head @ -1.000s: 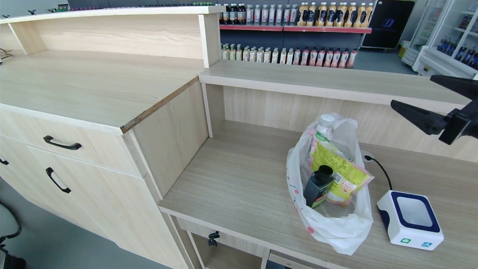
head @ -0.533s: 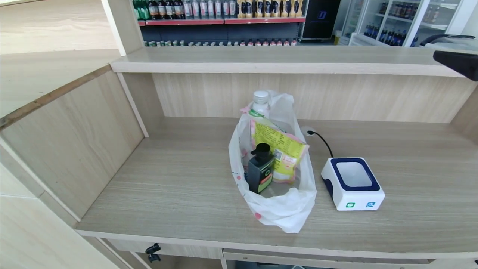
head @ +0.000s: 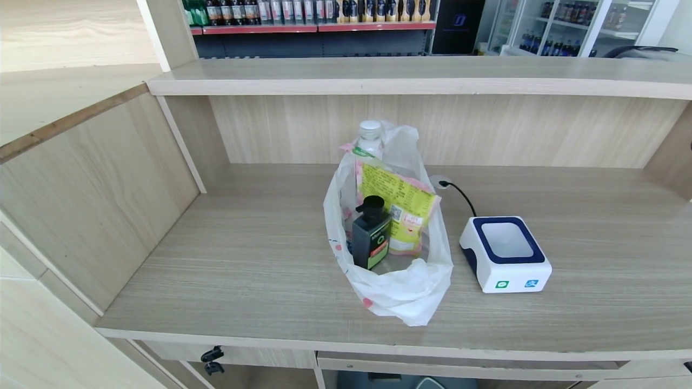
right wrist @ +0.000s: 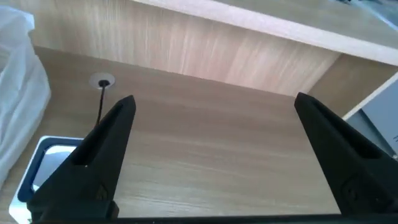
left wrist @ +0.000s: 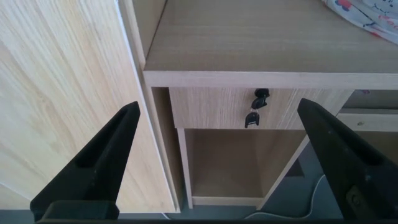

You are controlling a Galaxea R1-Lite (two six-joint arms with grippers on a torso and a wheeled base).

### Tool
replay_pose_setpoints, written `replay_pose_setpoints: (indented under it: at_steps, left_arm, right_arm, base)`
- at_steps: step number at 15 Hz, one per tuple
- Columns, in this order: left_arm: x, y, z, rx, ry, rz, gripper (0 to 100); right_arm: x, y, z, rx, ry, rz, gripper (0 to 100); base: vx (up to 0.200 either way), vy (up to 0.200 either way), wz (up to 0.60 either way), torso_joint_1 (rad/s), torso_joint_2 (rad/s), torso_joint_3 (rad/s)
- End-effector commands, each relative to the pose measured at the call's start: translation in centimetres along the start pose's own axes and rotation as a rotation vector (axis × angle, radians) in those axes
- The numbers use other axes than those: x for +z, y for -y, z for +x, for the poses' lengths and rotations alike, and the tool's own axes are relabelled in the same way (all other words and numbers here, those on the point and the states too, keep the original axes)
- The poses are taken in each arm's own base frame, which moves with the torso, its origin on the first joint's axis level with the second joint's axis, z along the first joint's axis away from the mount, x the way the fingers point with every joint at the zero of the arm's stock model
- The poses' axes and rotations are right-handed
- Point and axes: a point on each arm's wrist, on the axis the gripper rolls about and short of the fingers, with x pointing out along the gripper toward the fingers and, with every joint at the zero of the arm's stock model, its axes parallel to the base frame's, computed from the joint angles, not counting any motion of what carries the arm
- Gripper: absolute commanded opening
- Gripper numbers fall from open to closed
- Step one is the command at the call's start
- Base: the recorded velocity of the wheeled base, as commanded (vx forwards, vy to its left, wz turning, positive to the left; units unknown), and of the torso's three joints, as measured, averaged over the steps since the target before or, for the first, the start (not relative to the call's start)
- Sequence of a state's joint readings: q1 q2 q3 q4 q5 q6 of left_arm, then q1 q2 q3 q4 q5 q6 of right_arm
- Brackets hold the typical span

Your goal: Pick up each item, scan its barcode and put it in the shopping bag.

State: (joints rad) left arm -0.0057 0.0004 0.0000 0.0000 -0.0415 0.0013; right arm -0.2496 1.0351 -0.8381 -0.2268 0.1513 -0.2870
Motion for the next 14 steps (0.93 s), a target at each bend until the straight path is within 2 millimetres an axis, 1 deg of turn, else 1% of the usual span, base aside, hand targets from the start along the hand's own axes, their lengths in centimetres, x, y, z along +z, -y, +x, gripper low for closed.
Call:
replay_pose_setpoints:
  at_steps: [1,4,6,7,8,9,11,13,14]
  left_arm:
    - [0.0,0.0,0.0,0.0,-0.001,0.0,100]
    - [0.0,0.0,0.0,0.0,-0.001,0.0,100]
    - [0.0,0.0,0.0,0.0,-0.001,0.0,100]
    - [0.0,0.0,0.0,0.0,-0.001,0.0,100]
    - [0.0,0.0,0.0,0.0,-0.001,0.0,100]
    - [0.0,0.0,0.0,0.0,-0.001,0.0,100]
    - [0.0,0.0,0.0,0.0,-0.001,0.0,100]
    - [0.0,0.0,0.0,0.0,-0.001,0.0,100]
    - [0.0,0.0,0.0,0.0,-0.001,0.0,100]
  right_arm:
    - [-2.5,-0.5,-3.8,-0.074,-0.024,0.018,100]
    - [-8.0,-3.3,-9.0,-0.088,-0.048,0.113,100]
    - [-11.8,-5.1,-11.4,-0.081,-0.06,0.151,100]
    - [-14.6,-6.2,-12.5,-0.071,-0.074,0.178,100]
    - [-15.6,-6.5,-12.8,-0.07,-0.081,0.188,100]
    - [-18.2,-7.6,-14.0,-0.073,-0.069,0.206,100]
    - [-19.6,-8.3,-15.3,-0.062,-0.09,0.244,100]
    - [-19.7,-8.5,-15.8,0.014,-0.028,0.267,100]
    - [-19.7,-8.5,-15.9,0.025,-0.011,0.255,100]
  base:
    - [0.0,0.0,0.0,0.0,0.0,0.0]
    - [0.0,0.0,0.0,0.0,0.0,0.0]
    - [0.0,0.0,0.0,0.0,0.0,0.0]
    - [0.0,0.0,0.0,0.0,0.0,0.0]
    - [0.0,0.0,0.0,0.0,0.0,0.0]
    - [0.0,0.0,0.0,0.0,0.0,0.0]
    - [0.0,0.0,0.0,0.0,0.0,0.0]
    - [0.0,0.0,0.0,0.0,0.0,0.0]
    - [0.0,0.0,0.0,0.0,0.0,0.0]
